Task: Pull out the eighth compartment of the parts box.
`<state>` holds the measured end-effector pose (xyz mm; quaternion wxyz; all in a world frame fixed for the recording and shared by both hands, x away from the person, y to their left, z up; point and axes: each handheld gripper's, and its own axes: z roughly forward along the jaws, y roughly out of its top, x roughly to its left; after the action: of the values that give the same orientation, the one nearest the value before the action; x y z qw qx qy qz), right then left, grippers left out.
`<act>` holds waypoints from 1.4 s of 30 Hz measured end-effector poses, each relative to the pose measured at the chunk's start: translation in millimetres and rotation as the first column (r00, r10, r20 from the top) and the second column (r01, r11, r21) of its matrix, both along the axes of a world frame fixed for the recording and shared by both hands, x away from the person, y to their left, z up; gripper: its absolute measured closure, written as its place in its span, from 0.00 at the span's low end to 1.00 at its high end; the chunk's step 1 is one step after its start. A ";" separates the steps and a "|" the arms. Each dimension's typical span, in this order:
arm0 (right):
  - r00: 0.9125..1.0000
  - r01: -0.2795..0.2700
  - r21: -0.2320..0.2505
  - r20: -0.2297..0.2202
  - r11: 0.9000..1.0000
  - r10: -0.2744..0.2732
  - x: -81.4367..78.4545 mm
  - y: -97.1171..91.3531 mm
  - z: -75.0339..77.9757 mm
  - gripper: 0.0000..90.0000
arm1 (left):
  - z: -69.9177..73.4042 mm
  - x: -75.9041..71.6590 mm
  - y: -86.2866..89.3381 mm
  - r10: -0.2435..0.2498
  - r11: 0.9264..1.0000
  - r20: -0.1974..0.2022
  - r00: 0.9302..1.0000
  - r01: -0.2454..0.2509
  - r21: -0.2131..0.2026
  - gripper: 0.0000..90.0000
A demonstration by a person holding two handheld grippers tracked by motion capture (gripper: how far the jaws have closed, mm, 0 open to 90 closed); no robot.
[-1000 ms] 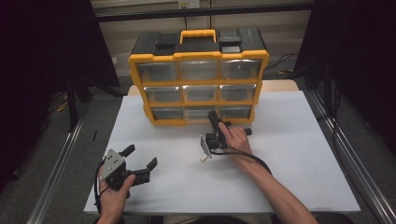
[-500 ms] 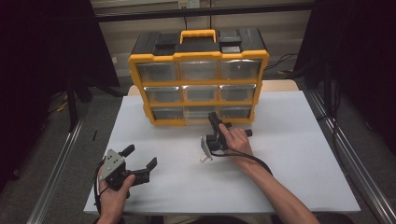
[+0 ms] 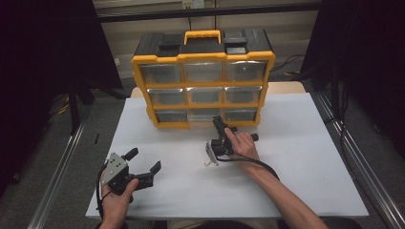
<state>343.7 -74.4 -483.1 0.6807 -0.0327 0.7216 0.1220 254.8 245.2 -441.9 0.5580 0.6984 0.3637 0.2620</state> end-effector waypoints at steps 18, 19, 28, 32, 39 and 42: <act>1.000 -0.014 -0.007 -0.010 1.000 0.014 -5.5 -0.1 1.3 0.88 | -0.2 -0.5 -0.5 0.001 1.000 0.002 1.000 -0.001 0.001 0.05; 1.000 -0.014 -0.005 -0.010 1.000 0.014 -6.0 -0.2 1.2 0.87 | -0.3 -0.5 -0.5 0.001 1.000 0.002 1.000 -0.001 0.000 0.05; 1.000 -0.022 -0.002 -0.009 1.000 0.022 -8.6 -1.1 1.3 0.87 | 0.0 -0.5 -0.3 -0.006 1.000 0.013 1.000 0.006 -0.010 0.05; 0.999 -0.030 -0.007 -0.013 1.000 0.030 -11.1 -2.3 1.0 0.87 | -0.3 -0.6 -0.3 -0.001 1.000 0.006 1.000 0.001 0.004 0.05; 0.999 -0.037 -0.006 -0.006 0.999 0.037 -11.7 -2.1 -0.7 0.87 | -0.8 -0.7 -1.3 -0.004 1.000 0.003 1.000 0.004 -0.001 0.05; 0.999 -0.036 -0.008 -0.012 0.999 0.036 -11.9 -1.9 0.1 0.87 | -1.3 0.1 -0.9 -0.006 1.000 0.003 1.000 0.006 -0.003 0.05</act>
<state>331.9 -76.3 -483.0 0.6741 -0.0477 0.7253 0.1315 254.9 244.3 -443.2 0.5603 0.6984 0.3608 0.2609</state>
